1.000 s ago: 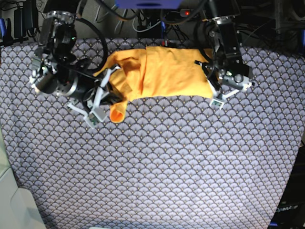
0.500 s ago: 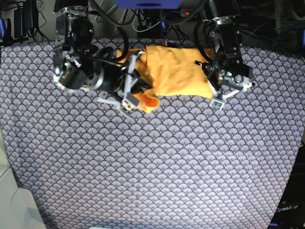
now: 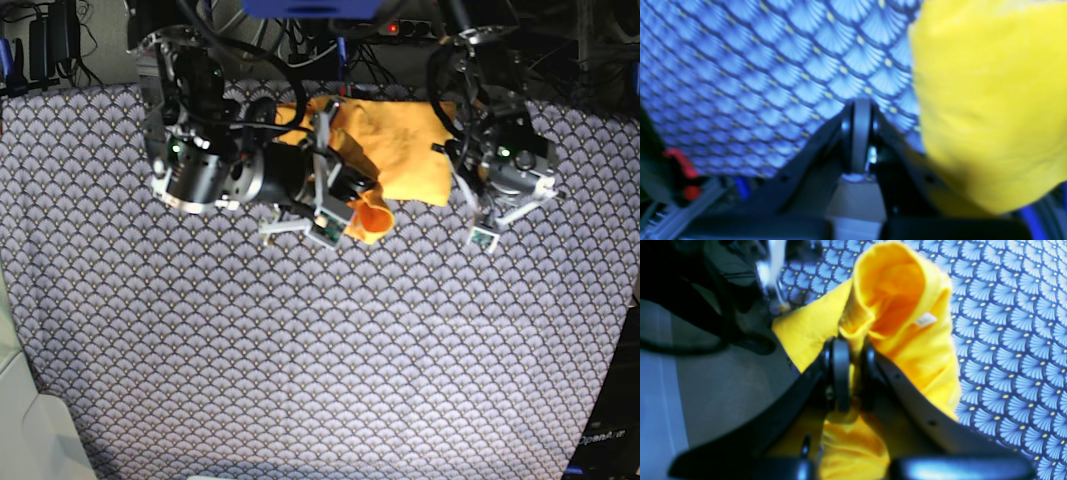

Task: Fold the T-shirt properly
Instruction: 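Fold the held end over the bundle with the right gripper and release it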

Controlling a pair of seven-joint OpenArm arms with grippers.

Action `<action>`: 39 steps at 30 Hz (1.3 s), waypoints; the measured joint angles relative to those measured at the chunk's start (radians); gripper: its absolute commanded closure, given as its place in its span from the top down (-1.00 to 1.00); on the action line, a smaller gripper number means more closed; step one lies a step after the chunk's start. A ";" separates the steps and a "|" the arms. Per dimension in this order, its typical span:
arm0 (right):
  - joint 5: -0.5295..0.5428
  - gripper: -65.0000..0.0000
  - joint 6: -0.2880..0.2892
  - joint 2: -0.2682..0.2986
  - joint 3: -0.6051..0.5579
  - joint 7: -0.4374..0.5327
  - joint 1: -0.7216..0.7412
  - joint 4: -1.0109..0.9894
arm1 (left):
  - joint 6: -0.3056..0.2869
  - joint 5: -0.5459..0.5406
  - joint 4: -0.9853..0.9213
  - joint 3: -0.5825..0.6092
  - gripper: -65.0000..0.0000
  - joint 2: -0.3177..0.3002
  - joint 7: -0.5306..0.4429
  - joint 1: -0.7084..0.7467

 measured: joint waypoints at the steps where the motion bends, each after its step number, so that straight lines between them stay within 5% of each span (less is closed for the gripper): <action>1: 0.000 -1.00 0.000 0.000 0.000 -0.005 0.004 0.000 | 0.000 0.007 0.012 0.000 -1.00 -0.013 0.006 0.000; 16: -0.011 -1.00 0.000 -0.074 -0.072 0.005 0.046 -0.084 | 0.000 -0.011 0.014 -0.233 -1.00 -0.224 -0.005 0.074; 20: -0.002 -1.00 0.000 -0.081 -0.081 0.076 0.046 -0.155 | -0.001 -0.001 0.014 -0.287 -1.00 -0.263 0.008 0.074; 39: -0.014 -0.95 0.000 -0.061 -0.115 0.172 0.105 -0.342 | -0.001 0.002 0.014 -0.493 -1.00 -0.291 -0.018 0.082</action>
